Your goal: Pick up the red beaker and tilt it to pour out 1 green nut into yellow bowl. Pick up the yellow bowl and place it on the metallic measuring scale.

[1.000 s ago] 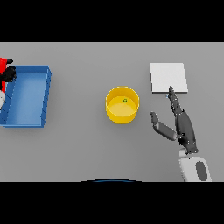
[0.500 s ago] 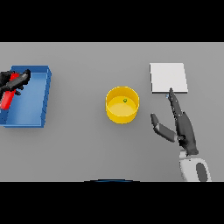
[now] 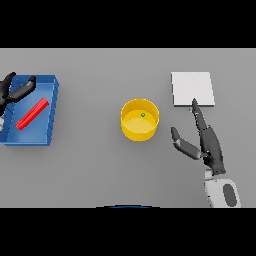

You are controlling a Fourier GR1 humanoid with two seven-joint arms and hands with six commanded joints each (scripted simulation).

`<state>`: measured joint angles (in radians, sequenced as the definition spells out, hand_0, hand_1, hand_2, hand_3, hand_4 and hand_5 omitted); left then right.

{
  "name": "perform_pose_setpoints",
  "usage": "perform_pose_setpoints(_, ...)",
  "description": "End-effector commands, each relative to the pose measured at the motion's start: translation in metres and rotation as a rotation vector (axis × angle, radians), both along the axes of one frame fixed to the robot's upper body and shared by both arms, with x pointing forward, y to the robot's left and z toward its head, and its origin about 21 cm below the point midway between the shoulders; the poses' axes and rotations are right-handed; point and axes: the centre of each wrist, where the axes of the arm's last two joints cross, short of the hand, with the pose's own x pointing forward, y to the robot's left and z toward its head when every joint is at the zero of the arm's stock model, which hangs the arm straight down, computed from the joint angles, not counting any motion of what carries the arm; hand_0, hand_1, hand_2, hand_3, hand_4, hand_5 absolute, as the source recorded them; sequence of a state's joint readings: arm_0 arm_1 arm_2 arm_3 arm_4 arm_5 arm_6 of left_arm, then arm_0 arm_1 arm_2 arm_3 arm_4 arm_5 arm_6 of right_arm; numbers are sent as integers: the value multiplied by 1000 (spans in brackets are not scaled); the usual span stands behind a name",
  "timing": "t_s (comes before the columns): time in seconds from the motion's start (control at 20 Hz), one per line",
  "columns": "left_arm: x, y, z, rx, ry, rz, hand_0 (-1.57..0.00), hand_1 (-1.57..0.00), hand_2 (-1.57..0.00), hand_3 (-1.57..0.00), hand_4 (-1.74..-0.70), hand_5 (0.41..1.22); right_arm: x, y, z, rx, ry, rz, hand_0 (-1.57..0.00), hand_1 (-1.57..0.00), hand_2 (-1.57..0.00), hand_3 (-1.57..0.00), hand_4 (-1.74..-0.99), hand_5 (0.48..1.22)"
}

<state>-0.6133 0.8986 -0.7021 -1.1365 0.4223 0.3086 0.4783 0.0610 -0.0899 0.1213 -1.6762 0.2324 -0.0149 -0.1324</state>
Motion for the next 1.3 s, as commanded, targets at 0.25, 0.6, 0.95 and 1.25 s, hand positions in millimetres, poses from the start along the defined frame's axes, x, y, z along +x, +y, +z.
perform_pose_setpoints(0.25,2,-1,4,-10,-88,7,-22,-19,-18,-15,-710,689,10,-5,15,-210,-32,176,1,1,1,1,-1153,728)
perform_pose_setpoints(0.6,3,-3,2,-44,-107,-18,-4,-3,-3,-2,-716,667,52,23,48,-824,-127,497,1,1,1,1,-1233,703)
perform_pose_setpoints(0.95,-2,0,-2,-71,-91,-22,0,0,0,0,-719,684,80,50,58,-1154,-181,752,1,1,1,1,-1212,705)
perform_pose_setpoints(1.25,-3,1,3,-83,-94,-18,1,1,1,1,-724,686,97,73,47,-1319,-120,846,1,1,1,1,-1226,702)
